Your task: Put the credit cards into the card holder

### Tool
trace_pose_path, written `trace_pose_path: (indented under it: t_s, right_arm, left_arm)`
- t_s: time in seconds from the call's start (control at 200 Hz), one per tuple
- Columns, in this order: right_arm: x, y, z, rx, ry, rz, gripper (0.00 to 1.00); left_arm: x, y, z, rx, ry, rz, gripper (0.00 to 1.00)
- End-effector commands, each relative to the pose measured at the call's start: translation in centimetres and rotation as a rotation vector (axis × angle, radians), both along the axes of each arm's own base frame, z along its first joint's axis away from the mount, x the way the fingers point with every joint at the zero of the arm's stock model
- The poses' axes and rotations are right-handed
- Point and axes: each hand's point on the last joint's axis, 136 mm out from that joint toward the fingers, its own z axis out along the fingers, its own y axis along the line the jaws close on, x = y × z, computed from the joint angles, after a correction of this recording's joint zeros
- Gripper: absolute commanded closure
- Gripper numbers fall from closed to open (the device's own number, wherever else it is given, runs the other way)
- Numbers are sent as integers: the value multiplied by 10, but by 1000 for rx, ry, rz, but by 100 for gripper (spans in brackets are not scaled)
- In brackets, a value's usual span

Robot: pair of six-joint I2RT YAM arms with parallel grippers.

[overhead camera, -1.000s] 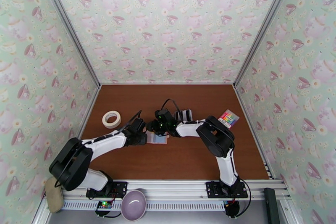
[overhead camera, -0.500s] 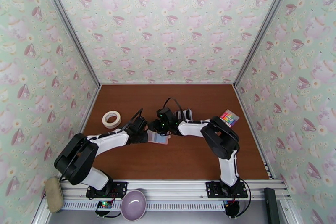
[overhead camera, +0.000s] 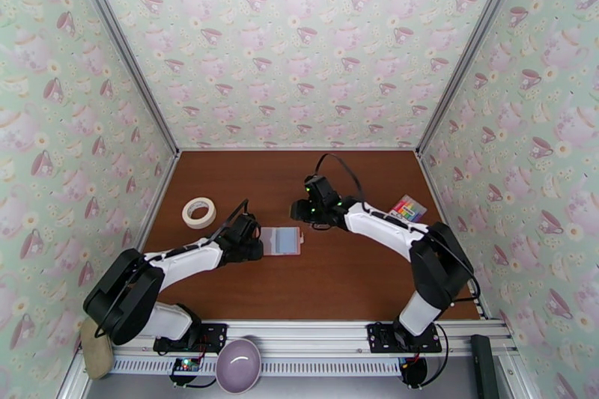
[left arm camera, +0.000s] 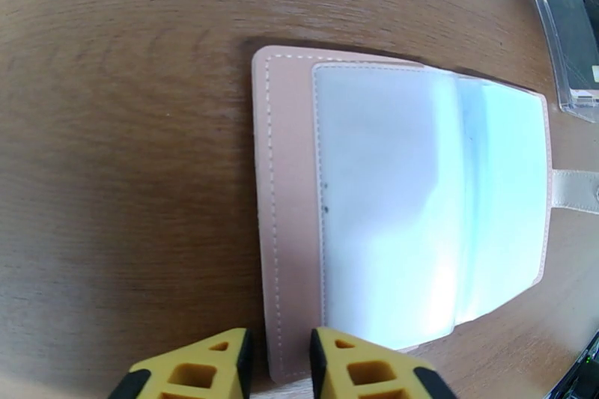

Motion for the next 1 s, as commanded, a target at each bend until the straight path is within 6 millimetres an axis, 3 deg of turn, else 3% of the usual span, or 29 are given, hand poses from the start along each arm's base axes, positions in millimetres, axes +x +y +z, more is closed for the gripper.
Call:
trace_pose_path:
  t_s: [0.0, 0.165, 0.376, 0.736, 0.997]
  right_arm:
    - [8, -53, 17, -232, -74, -52, 45]
    - [17, -87, 20, -343, -92, -92, 45]
    - [27, -119, 10, -342, -66, -139, 47]
    - [39, -134, -11, -312, -9, -141, 43]
    - [40, -128, -27, -279, 35, -114, 45]
  left_arm:
    - [6, -2, 1, 0, -3, -5, 69]
    - [13, -4, 2, -6, -9, -5, 69]
    - [18, -5, 3, -19, -12, -10, 67]
    - [19, -5, 0, -33, -3, -8, 65]
    - [21, -7, -2, -39, 5, -8, 64]
